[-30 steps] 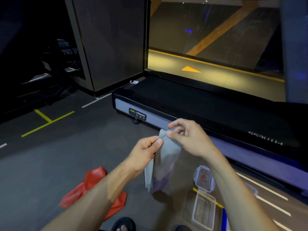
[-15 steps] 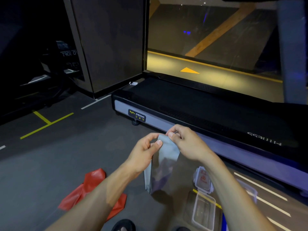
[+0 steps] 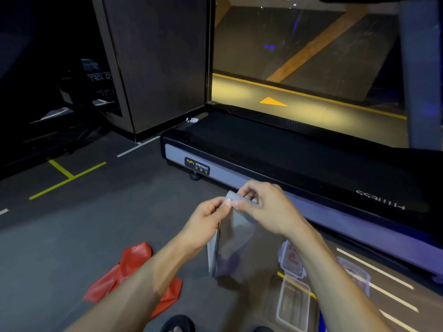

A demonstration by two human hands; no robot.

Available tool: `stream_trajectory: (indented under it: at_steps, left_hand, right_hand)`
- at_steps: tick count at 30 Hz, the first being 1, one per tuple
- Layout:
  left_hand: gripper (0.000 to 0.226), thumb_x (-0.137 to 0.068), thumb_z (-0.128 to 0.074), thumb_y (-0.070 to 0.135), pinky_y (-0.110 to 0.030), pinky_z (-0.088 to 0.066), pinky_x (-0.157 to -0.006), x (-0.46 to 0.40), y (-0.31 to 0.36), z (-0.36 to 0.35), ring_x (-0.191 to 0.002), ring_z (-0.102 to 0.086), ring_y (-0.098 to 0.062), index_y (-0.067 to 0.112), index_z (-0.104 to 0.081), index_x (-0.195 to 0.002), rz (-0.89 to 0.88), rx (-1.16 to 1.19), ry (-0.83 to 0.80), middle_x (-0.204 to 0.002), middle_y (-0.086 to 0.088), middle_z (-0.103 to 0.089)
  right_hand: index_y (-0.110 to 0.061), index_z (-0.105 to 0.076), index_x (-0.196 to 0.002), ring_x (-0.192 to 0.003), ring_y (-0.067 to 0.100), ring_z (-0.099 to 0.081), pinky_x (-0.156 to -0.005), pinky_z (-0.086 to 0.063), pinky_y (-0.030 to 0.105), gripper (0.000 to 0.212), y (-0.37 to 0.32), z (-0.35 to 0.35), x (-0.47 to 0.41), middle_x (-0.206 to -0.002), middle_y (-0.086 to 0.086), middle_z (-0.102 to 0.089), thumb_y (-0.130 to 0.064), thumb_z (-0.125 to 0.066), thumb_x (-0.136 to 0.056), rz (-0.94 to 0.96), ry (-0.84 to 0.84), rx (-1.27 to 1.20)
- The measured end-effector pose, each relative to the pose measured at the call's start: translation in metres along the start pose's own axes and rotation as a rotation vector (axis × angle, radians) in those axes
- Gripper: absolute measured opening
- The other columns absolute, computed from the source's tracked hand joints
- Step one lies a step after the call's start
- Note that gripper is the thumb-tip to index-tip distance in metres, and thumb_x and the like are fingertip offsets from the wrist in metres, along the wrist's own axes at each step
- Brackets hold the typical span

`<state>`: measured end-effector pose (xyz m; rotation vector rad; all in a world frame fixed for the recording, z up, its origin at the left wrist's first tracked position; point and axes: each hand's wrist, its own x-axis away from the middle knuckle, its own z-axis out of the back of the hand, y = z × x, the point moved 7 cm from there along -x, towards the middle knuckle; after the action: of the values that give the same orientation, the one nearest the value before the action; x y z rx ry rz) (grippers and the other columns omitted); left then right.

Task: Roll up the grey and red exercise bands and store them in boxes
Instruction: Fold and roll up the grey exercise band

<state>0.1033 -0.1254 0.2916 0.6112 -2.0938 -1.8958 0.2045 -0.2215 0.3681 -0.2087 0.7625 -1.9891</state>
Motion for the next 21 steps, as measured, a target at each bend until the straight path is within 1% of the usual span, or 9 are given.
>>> stream_trajectory:
  at_steps: [1, 3, 4, 9, 13, 14, 15, 18, 21]
  left_hand:
    - [0.028, -0.108, -0.046, 0.023, -0.018, -0.049, -0.074, 0.001, 0.0, -0.002, -0.077, -0.063, -0.002, 0.01, -0.068, -0.094, 0.004, 0.005, -0.015, -0.079, 0.01, -0.07]
    - [0.03, -0.102, -0.056, 0.033, -0.03, -0.047, -0.085, 0.002, -0.001, -0.002, -0.092, -0.058, -0.014, 0.006, -0.068, -0.102, -0.007, 0.004, -0.035, -0.092, -0.003, -0.066]
    - [0.033, -0.098, -0.06, 0.034, -0.035, -0.045, -0.087, 0.002, 0.0, -0.002, -0.094, -0.056, -0.019, 0.003, -0.067, -0.106, -0.029, -0.006, -0.028, -0.096, -0.008, -0.063]
    - [0.027, -0.096, -0.058, 0.022, -0.029, -0.052, -0.086, 0.002, 0.008, -0.002, -0.095, -0.064, -0.015, 0.002, -0.068, -0.11, -0.093, -0.092, 0.015, -0.1, -0.007, -0.072]
    - [0.032, -0.1, -0.054, 0.029, -0.049, -0.051, -0.087, 0.0, 0.008, 0.0, -0.093, -0.062, -0.021, 0.003, -0.069, -0.108, -0.092, -0.122, 0.034, -0.104, -0.026, -0.069]
    - [0.033, -0.1, -0.054, 0.03, -0.053, -0.051, -0.087, 0.0, 0.007, 0.0, -0.093, -0.061, -0.022, 0.002, -0.069, -0.107, -0.087, -0.119, 0.028, -0.103, -0.028, -0.068]
    - [0.032, -0.1, -0.054, 0.03, -0.053, -0.051, -0.085, 0.0, 0.006, 0.0, -0.091, -0.061, -0.022, 0.002, -0.069, -0.106, -0.086, -0.112, 0.02, -0.099, -0.025, -0.069]
    - [0.029, -0.099, -0.056, 0.03, -0.042, -0.046, -0.077, -0.001, 0.002, 0.001, -0.084, -0.057, -0.022, 0.005, -0.071, -0.1, -0.064, -0.089, 0.007, -0.089, -0.012, -0.065]
    - [0.021, -0.104, -0.056, 0.018, -0.034, -0.05, -0.074, -0.001, 0.0, 0.002, -0.081, -0.06, -0.02, 0.009, -0.072, -0.095, -0.039, -0.07, -0.005, -0.085, -0.008, -0.067]
  right_hand:
    - [-0.027, -0.069, -0.092, -0.073, 0.004, -0.057, -0.068, -0.046, 0.029, 0.023, -0.001, 0.003, 0.0, -0.084, -0.009, -0.068, -0.049, -0.073, -0.086, 0.007, 0.007, 0.005]
    - [-0.027, -0.068, -0.092, -0.076, 0.006, -0.059, -0.073, -0.051, 0.036, 0.02, -0.003, 0.007, -0.001, -0.084, -0.009, -0.068, -0.046, -0.073, -0.087, 0.02, 0.022, 0.018]
    - [-0.027, -0.068, -0.092, -0.076, 0.006, -0.059, -0.075, -0.053, 0.037, 0.019, -0.003, 0.009, -0.001, -0.083, -0.01, -0.067, -0.045, -0.073, -0.087, 0.02, 0.027, 0.018]
    - [-0.029, -0.067, -0.092, -0.075, 0.005, -0.059, -0.076, -0.054, 0.038, 0.019, -0.001, 0.015, -0.001, -0.083, -0.012, -0.066, -0.045, -0.074, -0.086, 0.009, 0.045, -0.008]
    - [-0.029, -0.066, -0.092, -0.076, 0.005, -0.059, -0.076, -0.055, 0.039, 0.02, 0.0, 0.018, -0.001, -0.084, -0.012, -0.067, -0.045, -0.074, -0.085, 0.014, 0.054, -0.03]
    - [-0.029, -0.066, -0.092, -0.077, 0.006, -0.06, -0.077, -0.055, 0.04, 0.02, 0.001, 0.018, -0.001, -0.085, -0.012, -0.067, -0.046, -0.073, -0.084, 0.013, 0.054, -0.03]
    - [-0.029, -0.066, -0.092, -0.078, 0.006, -0.06, -0.077, -0.055, 0.041, 0.02, 0.001, 0.018, -0.002, -0.085, -0.012, -0.067, -0.047, -0.072, -0.084, 0.009, 0.051, -0.026]
    - [-0.03, -0.065, -0.092, -0.087, 0.009, -0.06, -0.081, -0.053, 0.044, 0.024, 0.002, 0.017, -0.002, -0.089, -0.014, -0.066, -0.053, -0.061, -0.083, 0.002, 0.046, 0.017]
    - [-0.03, -0.066, -0.093, -0.093, 0.01, -0.057, -0.087, -0.051, 0.044, 0.016, 0.003, 0.011, -0.003, -0.095, -0.014, -0.058, -0.045, -0.06, -0.093, 0.008, 0.012, 0.063]
